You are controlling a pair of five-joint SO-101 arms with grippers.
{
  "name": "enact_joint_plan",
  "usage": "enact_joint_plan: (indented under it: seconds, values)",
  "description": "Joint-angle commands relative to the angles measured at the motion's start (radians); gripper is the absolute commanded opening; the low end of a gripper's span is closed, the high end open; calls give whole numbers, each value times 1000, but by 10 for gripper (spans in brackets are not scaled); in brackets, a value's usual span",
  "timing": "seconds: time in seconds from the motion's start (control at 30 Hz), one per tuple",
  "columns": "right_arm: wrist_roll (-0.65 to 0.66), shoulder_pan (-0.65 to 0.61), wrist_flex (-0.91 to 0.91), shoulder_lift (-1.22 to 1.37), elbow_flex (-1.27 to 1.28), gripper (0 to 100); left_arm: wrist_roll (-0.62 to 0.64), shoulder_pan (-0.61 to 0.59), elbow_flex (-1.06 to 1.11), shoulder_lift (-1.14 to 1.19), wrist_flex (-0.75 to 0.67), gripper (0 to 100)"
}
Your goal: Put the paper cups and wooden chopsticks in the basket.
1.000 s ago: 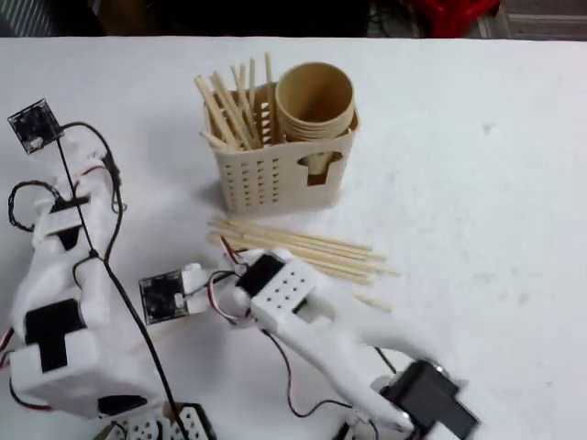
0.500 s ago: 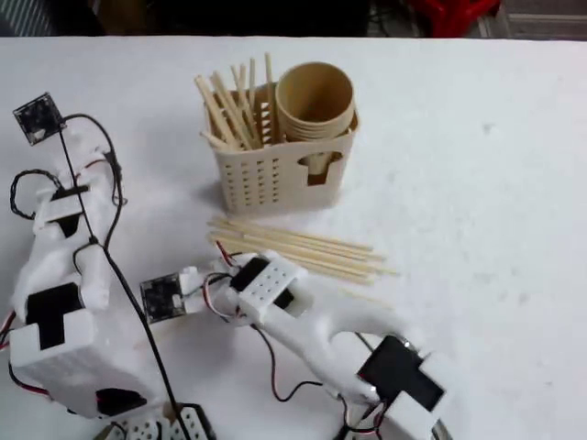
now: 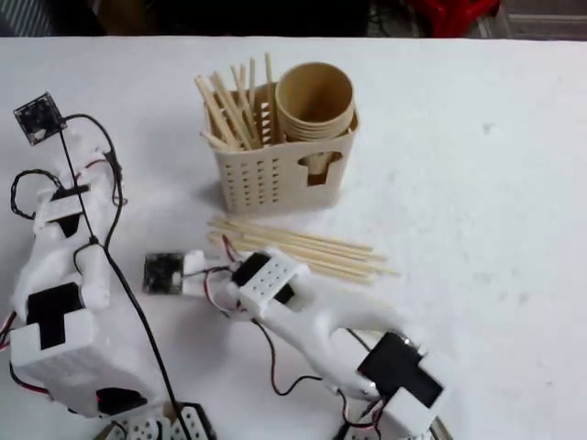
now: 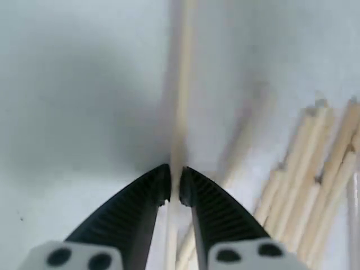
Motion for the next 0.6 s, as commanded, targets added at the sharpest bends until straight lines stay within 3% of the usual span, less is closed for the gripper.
enact_joint_plan:
  seconds: [0.0, 0.37, 0.57]
  values:
    - [-66, 90, 36, -131, -14, 16, -5, 7, -44, -8, 5, 90]
    - [-275, 168, 248, -711, -9, 16, -6, 18, -43, -8, 3, 90]
    - [-296, 170, 186, -1033, -15, 16, -6, 18, -43, -8, 5, 90]
